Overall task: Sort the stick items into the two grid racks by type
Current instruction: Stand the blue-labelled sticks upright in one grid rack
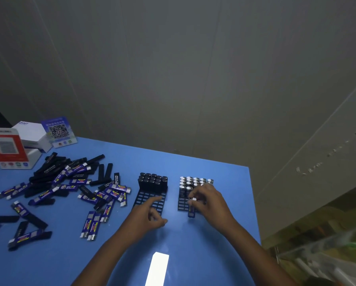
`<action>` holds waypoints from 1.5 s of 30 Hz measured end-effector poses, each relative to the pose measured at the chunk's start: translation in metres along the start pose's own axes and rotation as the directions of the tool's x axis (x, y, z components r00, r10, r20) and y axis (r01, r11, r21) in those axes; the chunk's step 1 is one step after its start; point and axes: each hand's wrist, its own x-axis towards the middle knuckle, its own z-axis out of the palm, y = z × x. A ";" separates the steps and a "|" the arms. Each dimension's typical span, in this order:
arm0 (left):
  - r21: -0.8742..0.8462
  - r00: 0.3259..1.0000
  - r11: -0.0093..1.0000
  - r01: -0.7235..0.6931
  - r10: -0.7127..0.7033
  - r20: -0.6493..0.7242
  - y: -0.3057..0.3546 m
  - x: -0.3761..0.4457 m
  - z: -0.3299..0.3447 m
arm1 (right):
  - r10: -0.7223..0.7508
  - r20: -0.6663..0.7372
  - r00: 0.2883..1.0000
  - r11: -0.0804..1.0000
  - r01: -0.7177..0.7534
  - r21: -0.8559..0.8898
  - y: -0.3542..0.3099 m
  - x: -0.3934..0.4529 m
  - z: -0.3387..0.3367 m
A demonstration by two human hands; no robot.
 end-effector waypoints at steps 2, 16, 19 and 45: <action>-0.019 1.000 1.000 -0.003 0.003 0.010 -0.003 0.003 -0.005 | 0.004 0.020 1.000 0.998 -0.003 -0.060 -0.001 0.006 0.003; -0.050 0.998 0.998 -0.037 0.040 0.051 -0.019 0.027 -0.024 | 0.082 0.028 0.996 0.966 -0.072 -0.249 -0.005 0.030 0.024; -0.044 0.997 0.998 -0.043 0.045 0.061 -0.021 0.031 -0.027 | 0.053 0.021 0.998 0.958 -0.045 -0.282 -0.002 0.034 0.028; -0.222 0.985 0.974 -0.050 0.084 0.148 -0.007 0.037 -0.042 | -0.109 0.041 0.993 0.861 0.115 -0.495 0.006 0.053 0.046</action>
